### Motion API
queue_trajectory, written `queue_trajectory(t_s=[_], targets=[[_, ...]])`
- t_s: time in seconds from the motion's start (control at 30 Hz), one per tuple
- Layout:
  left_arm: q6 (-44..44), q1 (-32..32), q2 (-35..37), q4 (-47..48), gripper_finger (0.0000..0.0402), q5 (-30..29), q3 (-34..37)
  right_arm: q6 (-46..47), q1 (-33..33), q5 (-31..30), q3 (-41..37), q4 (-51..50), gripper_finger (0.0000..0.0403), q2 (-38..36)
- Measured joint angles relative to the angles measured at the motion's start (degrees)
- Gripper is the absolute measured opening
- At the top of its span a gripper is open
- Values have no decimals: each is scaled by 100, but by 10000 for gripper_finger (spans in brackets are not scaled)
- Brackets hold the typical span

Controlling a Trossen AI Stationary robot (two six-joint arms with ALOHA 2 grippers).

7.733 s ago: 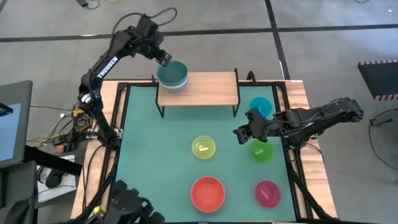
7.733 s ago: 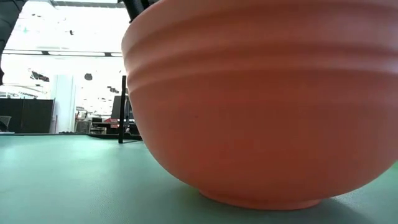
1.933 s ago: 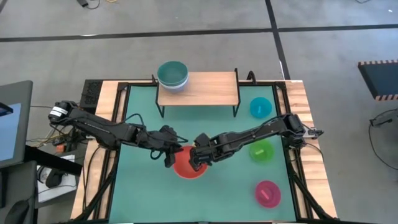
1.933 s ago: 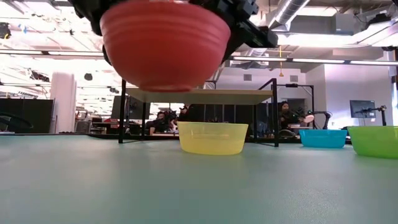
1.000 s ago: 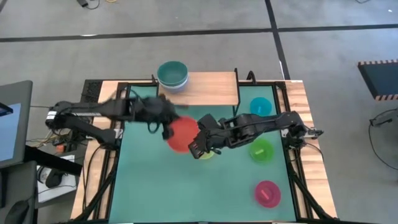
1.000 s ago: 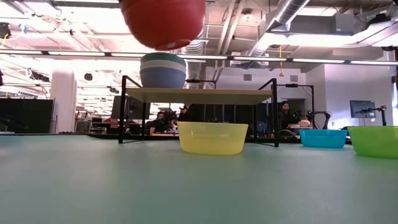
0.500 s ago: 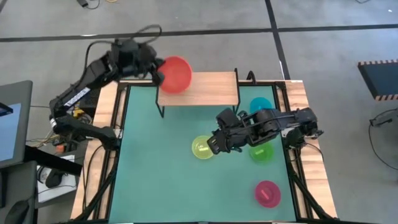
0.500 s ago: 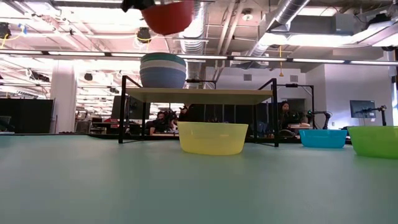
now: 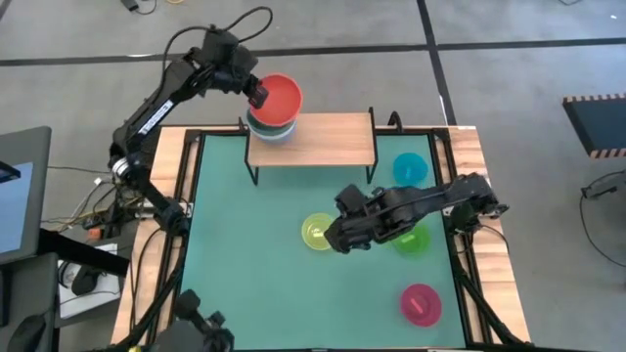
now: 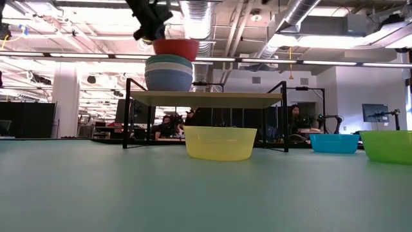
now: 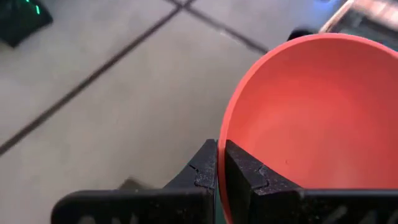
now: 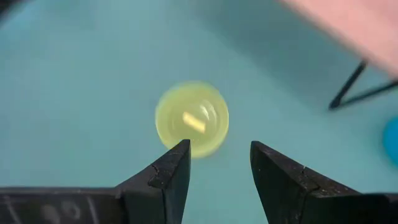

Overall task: Place and stack bowls onto a shelf
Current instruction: Stack the orange bowl on top of the green bowl on the shelf

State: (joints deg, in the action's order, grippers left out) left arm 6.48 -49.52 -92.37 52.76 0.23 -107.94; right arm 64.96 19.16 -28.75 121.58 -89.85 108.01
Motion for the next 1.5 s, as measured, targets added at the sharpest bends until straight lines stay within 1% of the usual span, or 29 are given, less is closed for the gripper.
queue_trajectory(t_s=[0.07, 0.23, 0.3, 0.4, 0.5, 0.6, 0.67, 0.73, 0.83, 0.97, 1.1, 1.37, 1.5], targets=[[-6, -98, -183, 359, 0, 4, -145, 130, 0, 198, -298, 60, 191, 0], [-15, -319, -516, 1206, 0, 39, -409, 254, -5, 248, -1001, 487, 191, 4], [-59, -395, -584, 1357, 0, 148, -415, 248, -66, 236, -1172, 549, 191, 4], [-144, -491, -608, 1364, 4, 475, -415, 213, -203, 232, -1440, 874, 191, 4], [-329, -558, -606, 1344, 27, 926, -415, 158, -363, 234, -1570, 1192, 191, 9], [-549, -611, -606, 1337, 65, 1378, -415, 79, -468, 225, -1600, 1297, 191, 4], [-685, -613, -606, 1333, 92, 1499, -415, 58, -479, 227, -1600, 1303, 191, 4], [-713, -609, -594, 1324, 116, 1392, -415, 33, -472, 232, -1600, 1302, 191, 4], [-679, -622, -565, 1261, 144, 997, -446, 39, -418, 252, -1600, 1273, 191, 4], [-543, -689, -556, 1220, 164, 590, -612, 115, -312, 315, -1600, 1135, 191, 4], [-444, -750, -569, 1332, 165, 431, -627, 229, -171, 375, -1602, 1019, 191, -29], [-309, -718, -803, 1436, 150, 185, -617, 332, -60, 391, -1602, 1118, 191, -203], [-321, -695, -802, 1238, 146, 95, -389, 339, -52, 390, -1602, 1128, 191, -201]])
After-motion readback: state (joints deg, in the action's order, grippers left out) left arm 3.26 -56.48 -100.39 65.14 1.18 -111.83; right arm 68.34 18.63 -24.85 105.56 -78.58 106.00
